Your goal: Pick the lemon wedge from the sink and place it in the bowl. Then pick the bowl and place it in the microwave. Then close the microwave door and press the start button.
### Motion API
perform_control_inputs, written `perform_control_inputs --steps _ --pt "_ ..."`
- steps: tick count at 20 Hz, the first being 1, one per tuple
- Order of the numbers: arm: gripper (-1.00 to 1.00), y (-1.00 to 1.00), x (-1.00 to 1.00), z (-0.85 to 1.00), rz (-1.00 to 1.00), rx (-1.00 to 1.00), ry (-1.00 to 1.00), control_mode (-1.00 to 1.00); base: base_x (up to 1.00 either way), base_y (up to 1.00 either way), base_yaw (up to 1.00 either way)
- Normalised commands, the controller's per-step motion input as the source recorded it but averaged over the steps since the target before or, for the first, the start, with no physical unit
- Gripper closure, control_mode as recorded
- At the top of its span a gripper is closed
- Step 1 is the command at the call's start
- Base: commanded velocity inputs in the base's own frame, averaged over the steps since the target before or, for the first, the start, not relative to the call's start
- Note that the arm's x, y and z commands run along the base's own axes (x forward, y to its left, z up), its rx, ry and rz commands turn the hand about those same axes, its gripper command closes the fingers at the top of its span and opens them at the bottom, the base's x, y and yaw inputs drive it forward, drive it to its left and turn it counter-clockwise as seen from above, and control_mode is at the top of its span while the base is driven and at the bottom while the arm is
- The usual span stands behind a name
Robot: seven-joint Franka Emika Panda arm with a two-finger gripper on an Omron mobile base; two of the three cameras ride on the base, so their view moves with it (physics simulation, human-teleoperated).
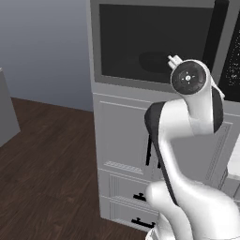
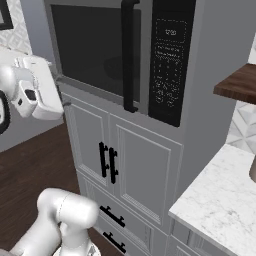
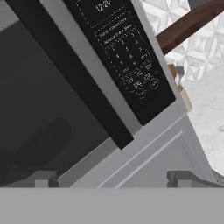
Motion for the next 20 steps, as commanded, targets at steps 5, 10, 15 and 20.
perform_control_inputs --steps 5,10,15,20 --pt "-1.0 -0.04 -0.72 0.07 0.24 -0.19 0.04 -1.0 0.0 0.0 0.0" --pt "-1.0 0.01 -0.33 0.2 0.18 -0.04 0.01 -1.0 0.0 0.0 0.0" --pt "-1.0 -0.15 -0.57 0.24 0.18 0.02 0.06 -1.0 0.0 0.0 0.0" --pt "-1.0 -0.41 -0.5 0.0 0.08 0.0 0.07 -1.0 0.0 0.0 0.0"
